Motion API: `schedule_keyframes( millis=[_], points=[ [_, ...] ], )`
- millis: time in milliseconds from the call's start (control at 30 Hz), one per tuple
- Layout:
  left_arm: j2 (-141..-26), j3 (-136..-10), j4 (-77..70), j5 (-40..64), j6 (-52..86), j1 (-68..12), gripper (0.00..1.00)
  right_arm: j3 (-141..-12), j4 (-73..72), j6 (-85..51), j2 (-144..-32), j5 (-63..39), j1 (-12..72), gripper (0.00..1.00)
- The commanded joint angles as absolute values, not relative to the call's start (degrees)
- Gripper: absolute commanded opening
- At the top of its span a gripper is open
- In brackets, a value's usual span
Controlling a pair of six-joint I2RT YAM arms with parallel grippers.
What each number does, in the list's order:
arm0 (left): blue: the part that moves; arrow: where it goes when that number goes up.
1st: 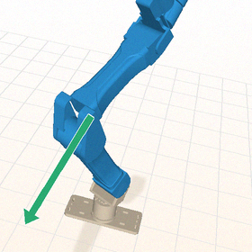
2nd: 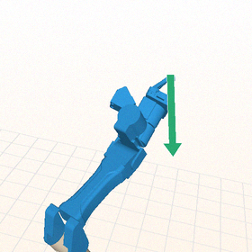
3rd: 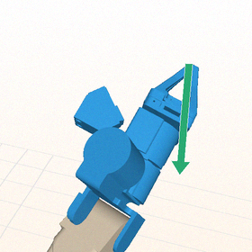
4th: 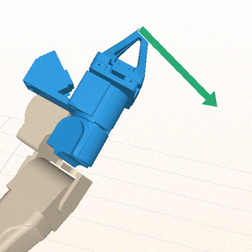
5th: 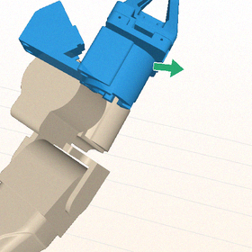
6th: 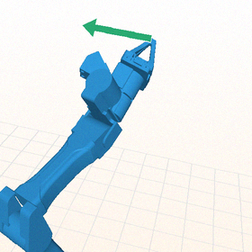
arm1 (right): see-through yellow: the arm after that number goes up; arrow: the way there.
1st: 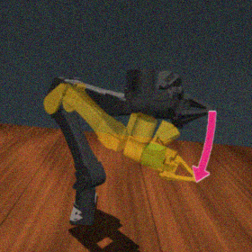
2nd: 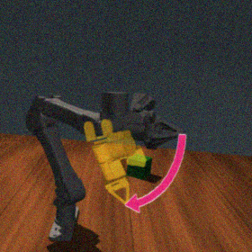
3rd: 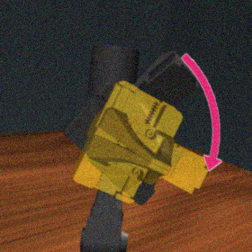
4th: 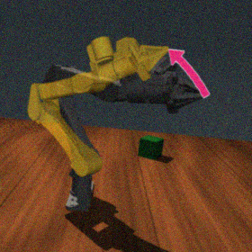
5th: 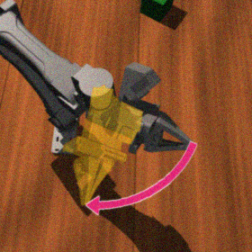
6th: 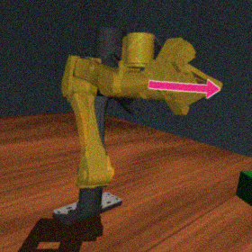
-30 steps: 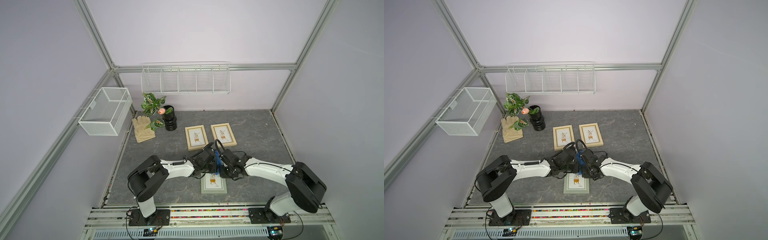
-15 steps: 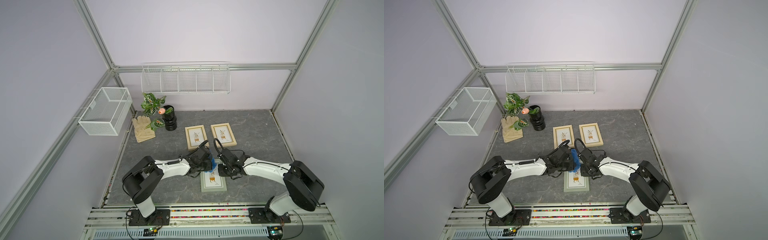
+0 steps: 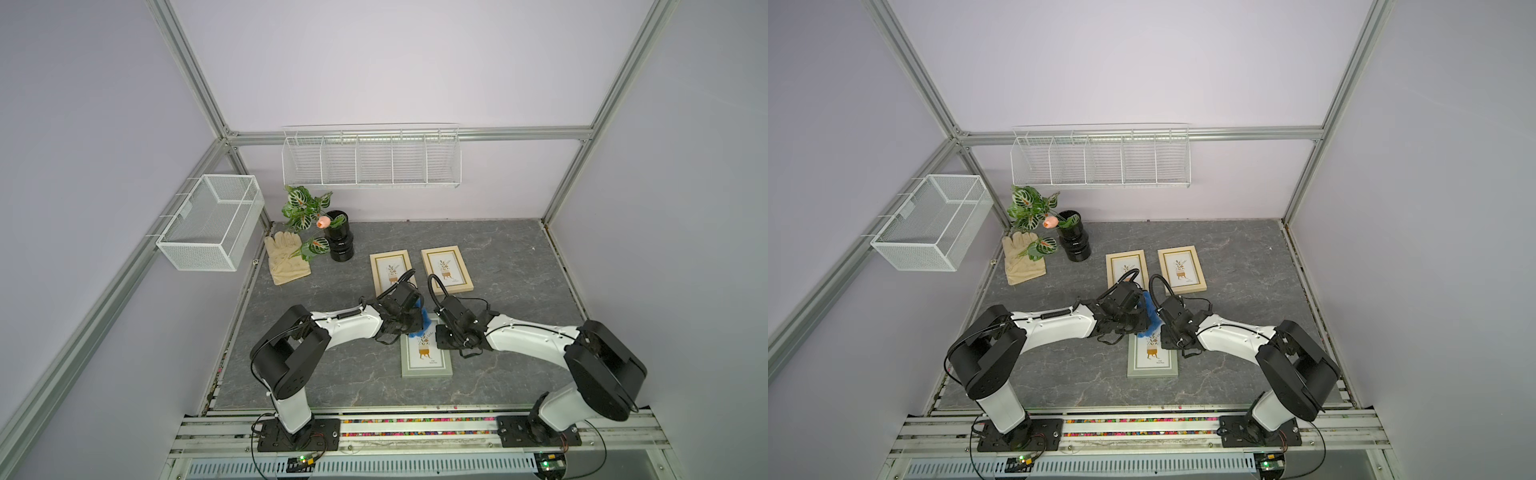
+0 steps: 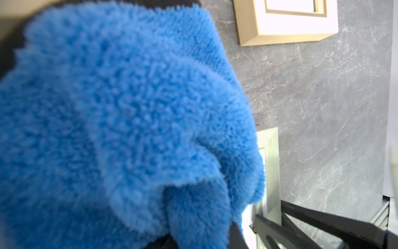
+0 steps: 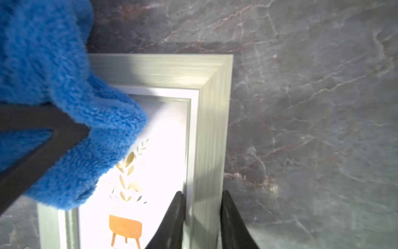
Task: Wipe the picture frame with a cloth
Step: Wipe the dirt from the picture frame.
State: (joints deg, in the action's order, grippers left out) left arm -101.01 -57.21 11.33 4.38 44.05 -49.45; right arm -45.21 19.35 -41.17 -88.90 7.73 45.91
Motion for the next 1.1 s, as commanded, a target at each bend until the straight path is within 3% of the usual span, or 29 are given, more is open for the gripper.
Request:
schedule_keyframes(
  millis=[0,167,433,600,867,1067],
  points=[
    [-105.27,-61.10,14.75,0.63,43.24,-51.02,0.00,-43.81,23.12,-41.44,-91.26,7.52,46.63,0.17],
    [-108.65,-65.46,17.13,-1.04,45.17,-51.27,0.00,-43.62,22.91,-42.32,-91.73,7.75,46.91,0.17],
    [-101.41,-61.42,27.28,-9.11,40.75,-46.69,0.00,-43.17,24.79,-43.32,-92.38,10.60,46.50,0.17],
    [-97.80,-56.75,28.32,-5.99,42.80,-47.42,0.00,-44.62,25.94,-43.74,-94.51,10.95,46.05,0.17],
    [-92.36,-47.47,29.82,-2.94,52.54,-55.56,0.00,-45.70,25.51,-43.73,-95.90,10.64,45.97,0.17],
    [-98.26,-54.41,28.01,-0.92,47.11,-48.83,0.00,-46.04,26.10,-43.10,-95.19,11.06,46.25,0.17]
  ],
)
